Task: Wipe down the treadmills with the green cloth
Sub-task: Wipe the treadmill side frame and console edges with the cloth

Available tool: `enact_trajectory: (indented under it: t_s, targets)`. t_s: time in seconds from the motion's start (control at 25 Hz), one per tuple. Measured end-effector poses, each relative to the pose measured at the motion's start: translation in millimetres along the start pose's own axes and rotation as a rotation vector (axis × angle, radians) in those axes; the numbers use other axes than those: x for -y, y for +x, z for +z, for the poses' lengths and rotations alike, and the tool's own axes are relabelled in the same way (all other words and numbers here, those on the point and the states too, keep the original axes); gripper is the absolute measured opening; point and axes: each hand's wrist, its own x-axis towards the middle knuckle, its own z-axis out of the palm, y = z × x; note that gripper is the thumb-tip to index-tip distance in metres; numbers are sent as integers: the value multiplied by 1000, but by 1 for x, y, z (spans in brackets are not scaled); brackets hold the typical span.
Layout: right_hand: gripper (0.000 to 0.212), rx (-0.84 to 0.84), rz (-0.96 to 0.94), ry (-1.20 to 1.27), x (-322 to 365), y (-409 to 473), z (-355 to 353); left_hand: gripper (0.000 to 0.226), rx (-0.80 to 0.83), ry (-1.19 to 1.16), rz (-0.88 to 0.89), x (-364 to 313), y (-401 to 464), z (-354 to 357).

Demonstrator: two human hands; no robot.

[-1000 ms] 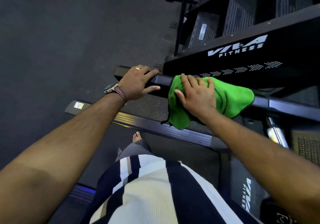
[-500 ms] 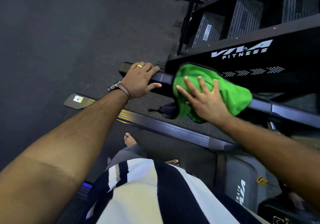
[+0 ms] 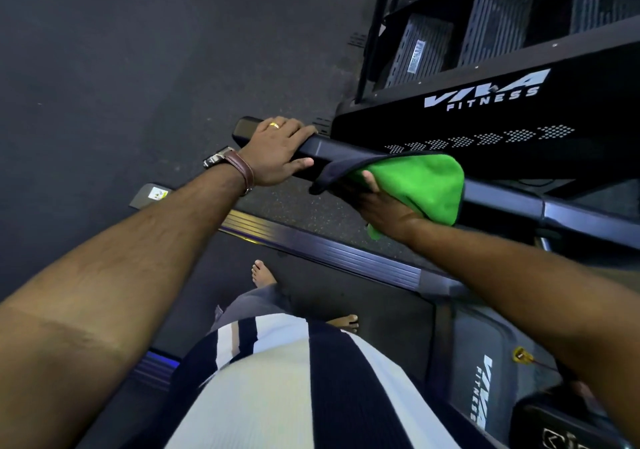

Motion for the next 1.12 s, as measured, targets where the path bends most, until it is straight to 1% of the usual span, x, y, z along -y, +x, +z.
enact_trajectory:
  t_s: [0.04,0.08,0.12,0.16,0.2,0.28,0.36,0.4,0.48,0.56,0.6,0.68,0.72,0.76,0.8,0.84,0.92,0.96,1.0,1.04,1.08,1.12]
  targets:
    - [62,2,5,-2,3,7,-6,67,-14,-34,7,1,0,0]
    - [65,-60,44,86,-4,9,-11,64,-35,-88,20,2,0,0]
    - [71,-144,134,227,-15,3,-11,59,-59,-144,42,3,-1,-1]
    - [76,-175,206,397,-25,-10,-11,55,-88,-179,58,5,-3,-2]
    - [79,-178,246,536,-32,-23,-12,51,-126,-191,54,10,-5,-2]
    - [80,-80,335,690,-45,-30,-26,49,-217,-192,-49,21,-13,-2]
    - [82,57,433,828,-61,3,-47,50,-255,-240,-211,32,-20,0]
    - [80,151,471,958,-75,26,-51,50,-246,-279,-261,35,-23,2]
    - [76,380,496,1268,-107,57,-51,51,-230,-319,-287,35,-23,6]
    - [76,560,483,1492,-130,58,-34,52,-213,-334,-296,34,-21,8]
    - [77,684,489,1626,-138,55,-27,51,-205,-342,-296,34,-19,8]
    - [74,922,520,1972,-144,61,-24,49,-218,-354,-319,37,-18,11]
    - [70,969,538,2085,-143,74,-30,47,-247,-374,-338,38,-17,13]
    - [67,952,542,2102,-144,89,-39,44,-298,-421,-367,38,-16,16]
    - [68,856,493,1997,-142,101,-47,40,-362,-504,-412,37,-14,18]
    - [71,707,433,1805,-137,108,-49,35,-418,-644,-489,36,-13,19]
    - [71,372,419,1382,-122,89,-50,26,-501,-1060,-678,33,-13,19]
    - [68,304,455,1254,-114,71,-54,24,-544,-1278,-753,30,-14,17]
    - [65,296,522,1194,-107,68,-55,26,-598,-1463,-807,27,-16,15]
    - [65,326,607,1182,-102,77,-59,34,-646,-1610,-846,24,-15,12]
    - [63,372,685,1212,-97,98,-64,47,-672,-1722,-874,22,-15,10]
    - [61,389,704,1227,-90,122,-73,59,-684,-1812,-885,21,-16,9]
